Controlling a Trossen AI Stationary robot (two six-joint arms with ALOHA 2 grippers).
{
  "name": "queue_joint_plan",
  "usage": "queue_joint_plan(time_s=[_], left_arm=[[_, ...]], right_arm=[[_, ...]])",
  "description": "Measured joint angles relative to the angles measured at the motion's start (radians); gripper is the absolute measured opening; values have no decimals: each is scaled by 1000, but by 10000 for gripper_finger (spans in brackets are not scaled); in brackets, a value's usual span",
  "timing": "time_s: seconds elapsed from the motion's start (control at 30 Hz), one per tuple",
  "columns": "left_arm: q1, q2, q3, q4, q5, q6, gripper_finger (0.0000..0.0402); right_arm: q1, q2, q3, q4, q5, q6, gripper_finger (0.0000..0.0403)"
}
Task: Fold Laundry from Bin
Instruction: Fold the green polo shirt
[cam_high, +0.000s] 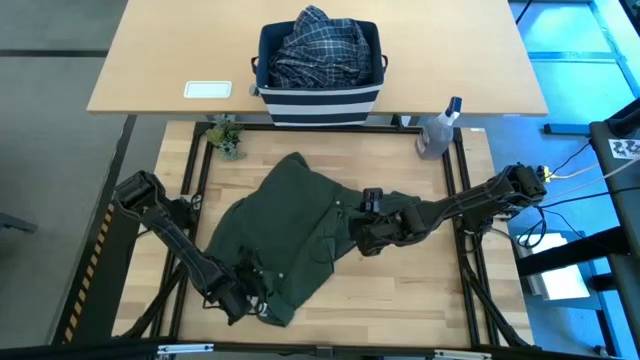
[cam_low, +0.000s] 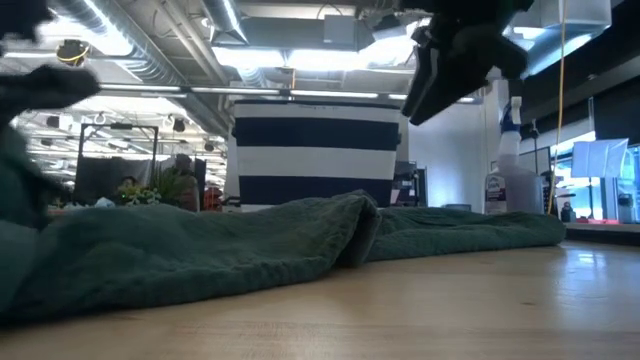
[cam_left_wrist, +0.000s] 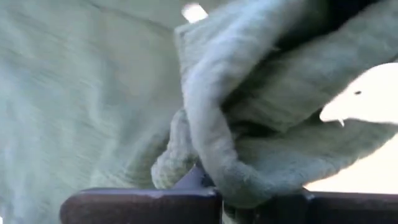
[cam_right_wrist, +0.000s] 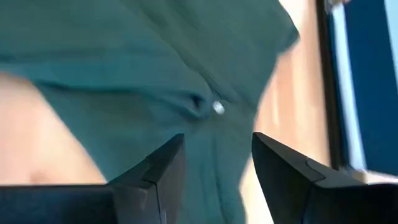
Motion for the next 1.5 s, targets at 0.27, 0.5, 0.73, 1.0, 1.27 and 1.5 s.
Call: queue_joint_plan(time_s=[0.27,0.5,0.73,1.0,1.27,1.5], left_arm=[[61,-24,101,-61,-70,10,2],[116,-25,107,-60,-83,12,2],[172,-25,109,-39,-112,-9,1],[211,-26,109,-29,-107,-19,0],[237,-26,109,1,-101,-20,0],[236,-26,109,6,-98,-20,0]], right_arm=[[107,6,-18,418,-183,-120,183],[202,143,-71,698,-239,-260,183],[217,313,-70,835,-234,-319,183],[216,392,-70,865,-240,-387,183],[184,442,-70,837,-230,-417,183],[134,460,-67,825,-160,-418,182]])
